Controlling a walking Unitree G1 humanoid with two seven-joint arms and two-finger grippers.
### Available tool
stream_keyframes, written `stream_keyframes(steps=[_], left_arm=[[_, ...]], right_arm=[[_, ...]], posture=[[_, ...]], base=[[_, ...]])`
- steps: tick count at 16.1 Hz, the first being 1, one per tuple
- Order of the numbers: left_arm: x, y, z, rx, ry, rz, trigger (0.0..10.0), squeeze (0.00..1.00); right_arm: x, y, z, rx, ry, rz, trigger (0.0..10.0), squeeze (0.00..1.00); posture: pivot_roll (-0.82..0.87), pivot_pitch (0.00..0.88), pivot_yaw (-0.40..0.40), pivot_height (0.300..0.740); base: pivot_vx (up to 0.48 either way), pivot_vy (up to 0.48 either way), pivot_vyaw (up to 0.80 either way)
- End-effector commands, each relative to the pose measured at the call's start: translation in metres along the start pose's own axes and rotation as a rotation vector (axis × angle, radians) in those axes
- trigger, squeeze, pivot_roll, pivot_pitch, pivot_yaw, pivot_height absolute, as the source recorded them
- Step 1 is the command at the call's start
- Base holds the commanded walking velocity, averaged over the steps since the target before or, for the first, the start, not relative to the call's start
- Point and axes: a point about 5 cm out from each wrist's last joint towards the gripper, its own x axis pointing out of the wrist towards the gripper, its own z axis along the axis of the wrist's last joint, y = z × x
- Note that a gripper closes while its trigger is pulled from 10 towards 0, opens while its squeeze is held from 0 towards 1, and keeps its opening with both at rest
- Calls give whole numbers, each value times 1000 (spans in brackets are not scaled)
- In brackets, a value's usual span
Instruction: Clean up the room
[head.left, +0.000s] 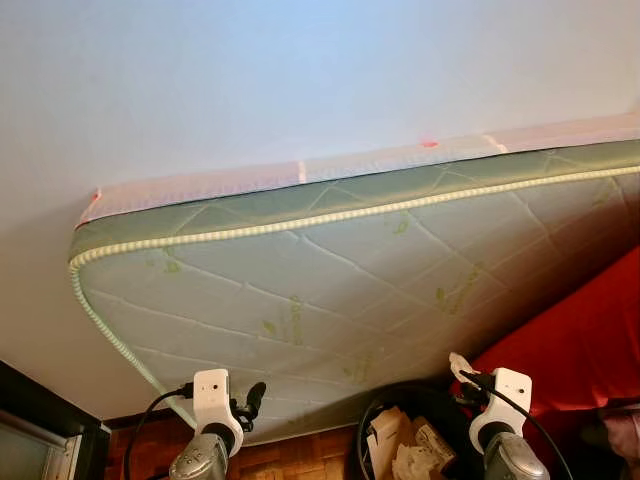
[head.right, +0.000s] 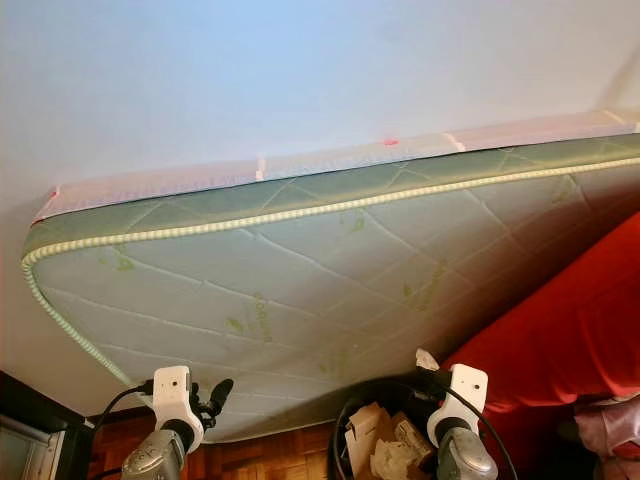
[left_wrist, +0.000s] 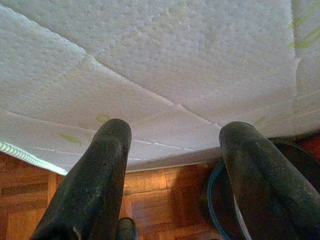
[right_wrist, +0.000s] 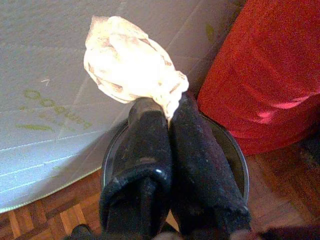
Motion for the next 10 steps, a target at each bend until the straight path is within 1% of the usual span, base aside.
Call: stream_keyframes(steps=[1,2,3,4,5,10], left_arm=[[-2,0,-3,9,7,1,10000,0],[-2,0,-3,10,7,0,10000,0],[-1,-1,-2,8,9,-1,10000,0],[-1,-1,-3,6,11,-1,10000,0],[-1,-1,-2,5,12,1,10000,0],[-2,0,-3,0,11,9,10000,0]], right_arm=[[-1,1,-6,0,29,-1,10000,0],[-1,1,-6,0,33,-1,10000,0],[-1,1,-7,5,46,1,10000,545],[-1,1,-8,5,51,3,10000,741],[-1,1,-9,2,59,11,10000,1000],[-2,0,-11,-6,73,6,10000,1000]], posture=[[93,62,2,740],[95,64,2,740],[95,66,0,740],[95,66,0,740],[99,71,-4,740],[103,75,-7,740]], base=[[0,0,0],[0,0,0],[0,0,0],[0,0,0],[0,0,0],[0,0,0]])
